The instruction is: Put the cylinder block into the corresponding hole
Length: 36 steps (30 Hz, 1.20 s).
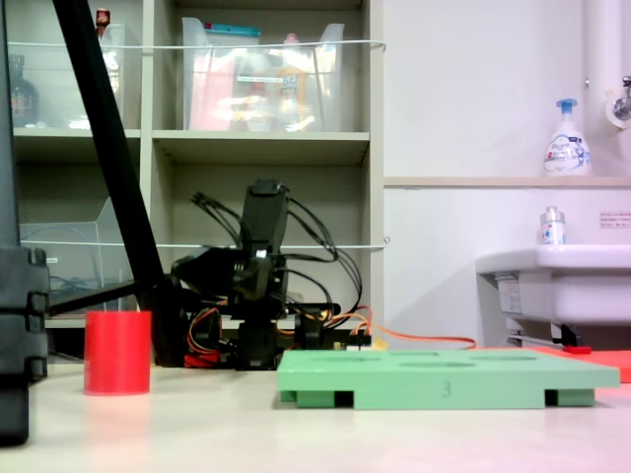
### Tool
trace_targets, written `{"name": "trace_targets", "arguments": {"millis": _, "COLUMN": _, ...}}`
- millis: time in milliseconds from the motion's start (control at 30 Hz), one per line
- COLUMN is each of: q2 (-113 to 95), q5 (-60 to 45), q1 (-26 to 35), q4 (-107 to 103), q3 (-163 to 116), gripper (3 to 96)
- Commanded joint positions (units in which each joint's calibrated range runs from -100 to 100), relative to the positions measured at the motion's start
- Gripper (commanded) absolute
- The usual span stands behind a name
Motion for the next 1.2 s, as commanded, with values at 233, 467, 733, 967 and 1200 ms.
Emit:
{"name": "trace_targets", "arguments": {"millis": 233, "q2": -0.5, "q5": 3.5, "q1": -4.1, "q4": 6.5, "q3": -2.4, "gripper": 51.0}}
{"name": "trace_targets", "arguments": {"millis": 467, "q2": -0.5, "q5": 3.4, "q1": -4.7, "q4": 6.7, "q3": -2.4, "gripper": 57.2}}
{"name": "trace_targets", "arguments": {"millis": 733, "q2": 35.6, "q5": 3.4, "q1": -5.2, "q4": 35.3, "q3": -0.6, "gripper": 89.7}}
{"name": "trace_targets", "arguments": {"millis": 967, "q2": 66.2, "q5": 3.6, "q1": -6.6, "q4": 49.5, "q3": 7.5, "gripper": 89.8}}
{"name": "trace_targets", "arguments": {"millis": 1200, "q2": 84.5, "q5": 3.9, "q1": -8.2, "q4": 49.5, "q3": 21.0, "gripper": 89.7}}
